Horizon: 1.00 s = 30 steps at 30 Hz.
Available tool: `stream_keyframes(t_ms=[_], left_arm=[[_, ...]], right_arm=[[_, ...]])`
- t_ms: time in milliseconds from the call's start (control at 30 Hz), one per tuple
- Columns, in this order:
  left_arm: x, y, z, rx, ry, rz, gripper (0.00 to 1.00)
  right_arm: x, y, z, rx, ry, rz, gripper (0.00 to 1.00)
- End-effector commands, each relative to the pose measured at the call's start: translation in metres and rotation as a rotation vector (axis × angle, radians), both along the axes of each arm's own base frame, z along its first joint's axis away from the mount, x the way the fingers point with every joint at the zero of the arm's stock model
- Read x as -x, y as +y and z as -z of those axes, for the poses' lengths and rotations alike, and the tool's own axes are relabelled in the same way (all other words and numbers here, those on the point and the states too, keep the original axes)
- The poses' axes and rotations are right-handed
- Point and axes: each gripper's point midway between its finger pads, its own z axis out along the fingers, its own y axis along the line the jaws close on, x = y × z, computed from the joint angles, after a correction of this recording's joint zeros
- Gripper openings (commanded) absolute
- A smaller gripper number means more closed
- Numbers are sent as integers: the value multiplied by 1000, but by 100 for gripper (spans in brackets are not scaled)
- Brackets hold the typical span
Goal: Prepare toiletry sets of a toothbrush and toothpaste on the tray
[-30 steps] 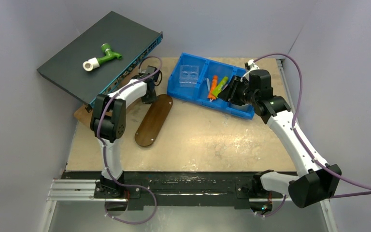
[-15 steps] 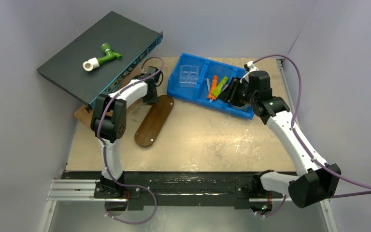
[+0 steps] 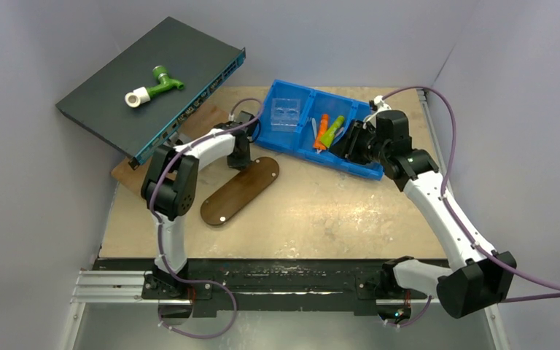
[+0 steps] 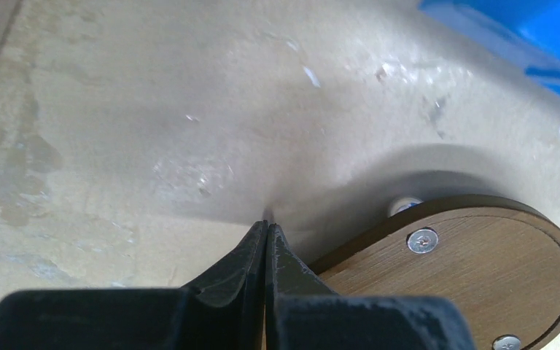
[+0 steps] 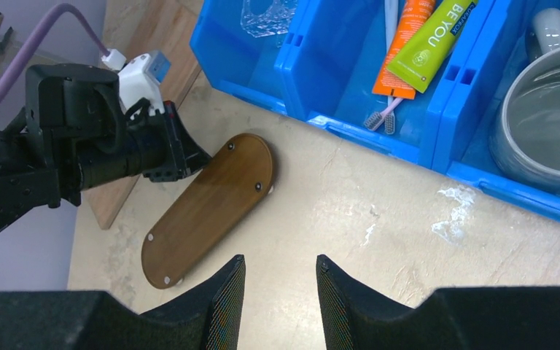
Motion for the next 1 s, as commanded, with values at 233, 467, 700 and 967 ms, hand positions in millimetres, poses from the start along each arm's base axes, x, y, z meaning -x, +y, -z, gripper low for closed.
stream_keyframes(t_ms=[233,467,700,967], left_arm=[[26,-42,-19,89,-33,108,0],[44,-59,-19,154,-12,146,0],[62,-78,-19,201,10,193,0],[83,-97,-21,231,29,253,0]], right_arm=[[16,-6,9,33,-2,-17,43],[29,-2,45,70,73,-75,44],[40,9,76,83,134,-119,46],[49,23,99,90,179,-146,47]])
